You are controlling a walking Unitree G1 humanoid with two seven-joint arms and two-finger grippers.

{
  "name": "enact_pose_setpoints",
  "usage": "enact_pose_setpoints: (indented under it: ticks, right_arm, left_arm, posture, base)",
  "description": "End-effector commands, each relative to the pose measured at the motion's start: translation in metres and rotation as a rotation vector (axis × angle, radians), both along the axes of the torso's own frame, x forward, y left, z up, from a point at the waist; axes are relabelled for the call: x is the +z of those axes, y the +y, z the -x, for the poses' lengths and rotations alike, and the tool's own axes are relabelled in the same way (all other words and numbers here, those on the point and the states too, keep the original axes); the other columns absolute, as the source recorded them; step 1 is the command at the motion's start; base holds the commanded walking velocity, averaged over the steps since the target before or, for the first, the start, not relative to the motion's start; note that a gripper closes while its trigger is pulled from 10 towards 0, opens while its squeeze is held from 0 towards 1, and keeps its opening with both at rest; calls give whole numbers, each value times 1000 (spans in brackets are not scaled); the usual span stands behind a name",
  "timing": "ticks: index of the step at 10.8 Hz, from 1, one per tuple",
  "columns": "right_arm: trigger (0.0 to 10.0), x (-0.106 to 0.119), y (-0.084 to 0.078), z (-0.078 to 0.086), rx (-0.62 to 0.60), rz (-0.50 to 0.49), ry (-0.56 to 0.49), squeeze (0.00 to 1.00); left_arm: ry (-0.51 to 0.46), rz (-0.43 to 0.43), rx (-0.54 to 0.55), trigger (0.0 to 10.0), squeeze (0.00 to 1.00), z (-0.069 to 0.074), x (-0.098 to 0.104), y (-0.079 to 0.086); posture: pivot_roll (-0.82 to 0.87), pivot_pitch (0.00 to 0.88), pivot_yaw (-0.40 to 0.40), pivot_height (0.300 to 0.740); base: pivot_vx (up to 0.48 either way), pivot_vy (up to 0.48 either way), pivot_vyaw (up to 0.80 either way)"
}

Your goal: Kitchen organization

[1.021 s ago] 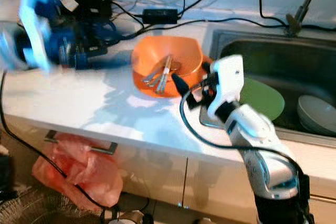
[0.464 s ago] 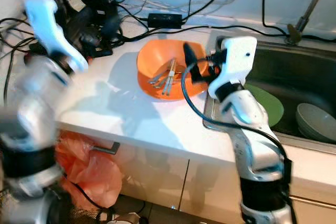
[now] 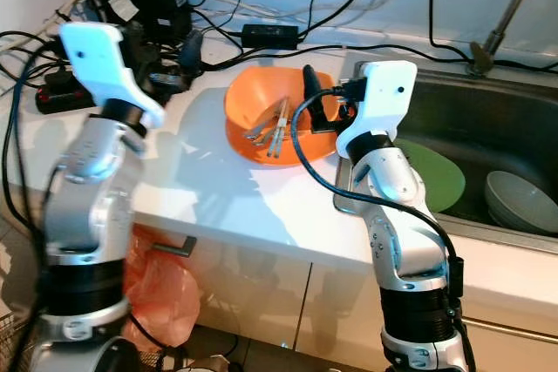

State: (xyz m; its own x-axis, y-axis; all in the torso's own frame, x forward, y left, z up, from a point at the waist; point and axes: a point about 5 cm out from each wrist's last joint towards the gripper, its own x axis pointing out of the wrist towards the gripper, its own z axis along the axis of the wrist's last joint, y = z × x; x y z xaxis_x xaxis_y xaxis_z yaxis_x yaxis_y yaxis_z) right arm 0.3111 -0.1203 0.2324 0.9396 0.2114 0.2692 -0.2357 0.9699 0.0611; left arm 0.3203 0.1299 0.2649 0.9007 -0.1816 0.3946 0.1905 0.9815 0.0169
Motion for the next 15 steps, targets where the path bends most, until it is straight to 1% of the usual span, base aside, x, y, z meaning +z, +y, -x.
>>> enact_pose_setpoints:
  ticks: [1, 3, 7, 9, 10, 11, 12, 13, 14, 15]
  right_arm:
    - [10000, 0, 1, -1, -6, 0, -8, 0]
    - [10000, 0, 1, -1, -12, 3, -8, 0]
    - [10000, -1, -3, -1, -27, 9, -10, 0]
    - [10000, -3, -3, 0, -29, 11, -2, 0]
    - [10000, -5, -2, 1, -23, 0, 11, 0]
    - [10000, -5, -3, 1, -9, -57, 24, 0]
    - [10000, -5, -6, -1, -17, -90, 42, 0]
    - [10000, -5, -7, -2, -40, -60, 39, 0]
    - [10000, -6, -7, -2, -27, -80, 41, 0]
    - [10000, -6, -6, -2, -18, -96, 44, 0]
  left_arm:
    - [-5, 4, -6, 10000, 0, 1, -1, -5]
    - [-5, 5, -19, 10000, 0, 2, -5, -10]
    - [-11, 16, -9, 10000, 0, 0, -4, -8]
    - [-13, 28, -9, 10000, 0, 0, -4, -6]
    - [-12, 30, 20, 10000, 0, -1, -5, -1]
    - [-5, 32, 66, 10000, 0, -2, -6, 5]
    - [5, 21, 140, 10000, 0, -5, -7, 16]
    - [29, 45, 185, 10000, 0, -7, -9, 26]
    - [36, 51, 207, 10000, 0, -7, -10, 31]
    - [36, 49, 213, 10000, 0, -7, -9, 32]
  posture:
    - [24, 24, 2, 740]
    - [20, 23, 2, 740]
    - [17, 24, 3, 740]
    - [17, 26, 6, 740]
    - [17, 27, 4, 740]
    - [17, 27, 4, 740]
    - [17, 27, 4, 740]
    - [23, 28, 8, 740]
    - [23, 28, 8, 740]
    - [24, 24, 10, 740]
  base:
    - [0, -274, 0]
    - [0, -428, 0]
    - [0, -472, 0]
    - [0, 0, 0]
    - [0, 0, 0]
    - [0, 0, 0]
    - [0, 0, 0]
    - [0, 0, 0]
    - [0, 0, 0]
    - [0, 0, 0]
